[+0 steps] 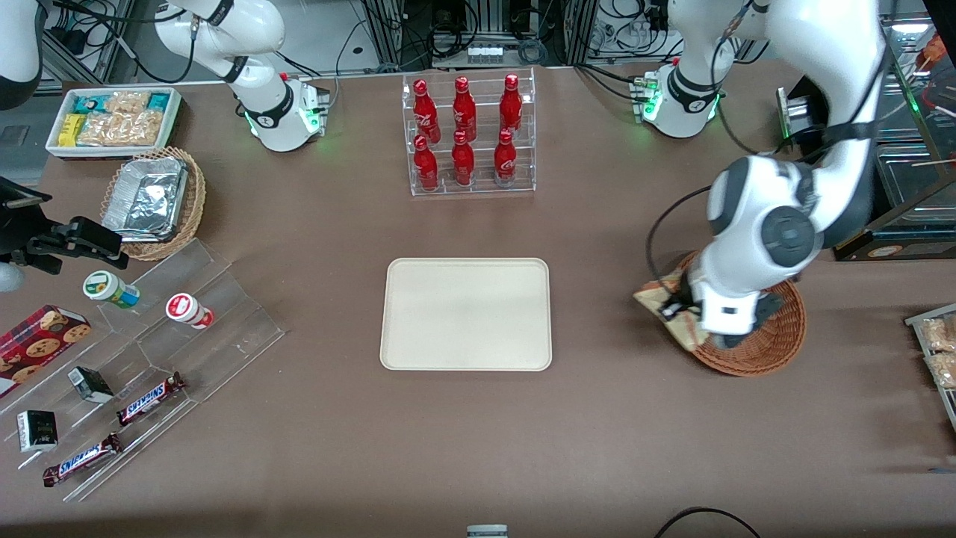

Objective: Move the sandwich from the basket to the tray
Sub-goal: 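Carry the sandwich with the left gripper over the cream tray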

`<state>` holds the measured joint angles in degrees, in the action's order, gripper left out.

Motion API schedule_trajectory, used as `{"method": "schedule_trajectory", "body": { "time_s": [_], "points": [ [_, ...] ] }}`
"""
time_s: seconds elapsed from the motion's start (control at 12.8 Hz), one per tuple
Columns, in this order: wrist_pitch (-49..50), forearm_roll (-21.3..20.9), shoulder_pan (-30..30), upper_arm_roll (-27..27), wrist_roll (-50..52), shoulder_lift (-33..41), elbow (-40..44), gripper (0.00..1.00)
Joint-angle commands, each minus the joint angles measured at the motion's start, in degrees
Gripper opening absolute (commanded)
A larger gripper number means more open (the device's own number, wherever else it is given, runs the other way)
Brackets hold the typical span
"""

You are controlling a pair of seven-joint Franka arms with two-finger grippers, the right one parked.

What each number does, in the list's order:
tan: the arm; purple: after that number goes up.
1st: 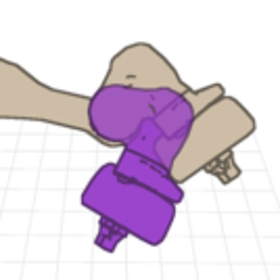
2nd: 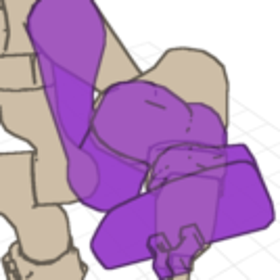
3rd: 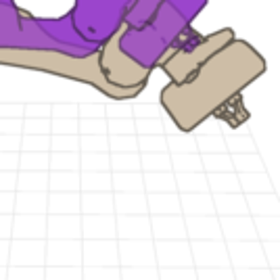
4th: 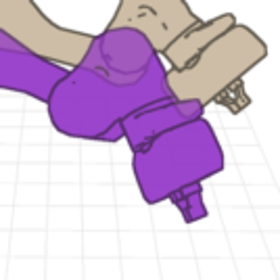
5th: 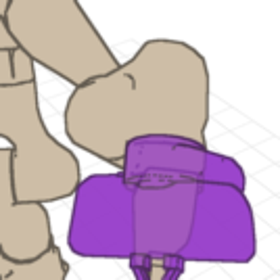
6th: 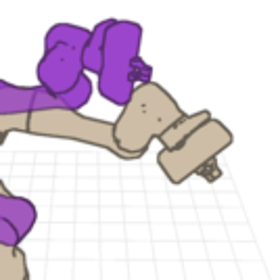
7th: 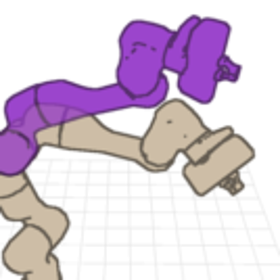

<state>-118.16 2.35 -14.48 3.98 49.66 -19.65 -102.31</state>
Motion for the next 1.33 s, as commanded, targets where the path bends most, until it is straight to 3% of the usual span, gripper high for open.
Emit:
{"method": "schedule_trajectory", "body": {
  "time_s": [0.0, 0.39, 0.7, 1.25],
  "points": [
    [0.03, 0.29, -4.32, -0.82, -6.74, -12.38, 14.28, 0.31],
    [-0.66, 0.81, -13.89, -0.82, -13.36, -18.13, 17.49, 0.28],
    [-1.02, 0.81, -14.53, 2.69, -12.75, -25.68, 25.3, 0.29],
    [-1.11, 0.11, -14.79, 5.25, -13.62, -29.57, 26.9, 0.34]
  ]
}}
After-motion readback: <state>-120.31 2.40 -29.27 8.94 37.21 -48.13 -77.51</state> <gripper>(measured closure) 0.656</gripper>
